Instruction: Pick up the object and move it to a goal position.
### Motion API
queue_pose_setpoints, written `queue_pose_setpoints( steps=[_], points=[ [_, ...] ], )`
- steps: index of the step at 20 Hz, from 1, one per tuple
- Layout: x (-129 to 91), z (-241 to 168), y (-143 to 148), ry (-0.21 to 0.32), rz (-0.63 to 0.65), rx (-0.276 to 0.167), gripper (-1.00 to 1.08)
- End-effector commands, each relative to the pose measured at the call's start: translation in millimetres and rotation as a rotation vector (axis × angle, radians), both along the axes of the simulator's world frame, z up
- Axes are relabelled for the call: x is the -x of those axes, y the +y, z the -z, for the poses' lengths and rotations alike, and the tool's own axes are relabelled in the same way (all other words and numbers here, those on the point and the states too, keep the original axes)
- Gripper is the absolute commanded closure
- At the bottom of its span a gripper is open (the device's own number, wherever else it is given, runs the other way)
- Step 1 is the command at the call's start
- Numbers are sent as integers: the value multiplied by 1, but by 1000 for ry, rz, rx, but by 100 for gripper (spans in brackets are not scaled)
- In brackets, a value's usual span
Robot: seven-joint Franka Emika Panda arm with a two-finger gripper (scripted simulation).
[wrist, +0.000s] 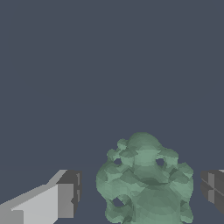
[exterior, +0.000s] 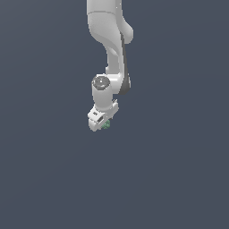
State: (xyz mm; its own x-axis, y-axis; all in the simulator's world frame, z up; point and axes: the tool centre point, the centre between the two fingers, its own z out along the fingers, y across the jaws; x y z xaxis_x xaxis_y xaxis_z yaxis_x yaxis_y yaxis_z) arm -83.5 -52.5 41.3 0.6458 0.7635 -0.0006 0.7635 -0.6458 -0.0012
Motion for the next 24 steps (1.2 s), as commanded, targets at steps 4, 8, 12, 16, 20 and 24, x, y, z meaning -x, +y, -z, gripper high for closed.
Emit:
queue_pose_setpoints(
  steps=[4,8,12,16,20,24],
  points=[
    [-1,6,0,-1,0,0,108],
    [-1,6,0,-1,0,0,108],
    [-1,6,0,-1,0,0,108],
    [-2,4,0,-3,0,1,108],
    [-5,-4,1,-3,0,1,108],
    [-11,-20,3,-3,0,1,108]
  ],
)
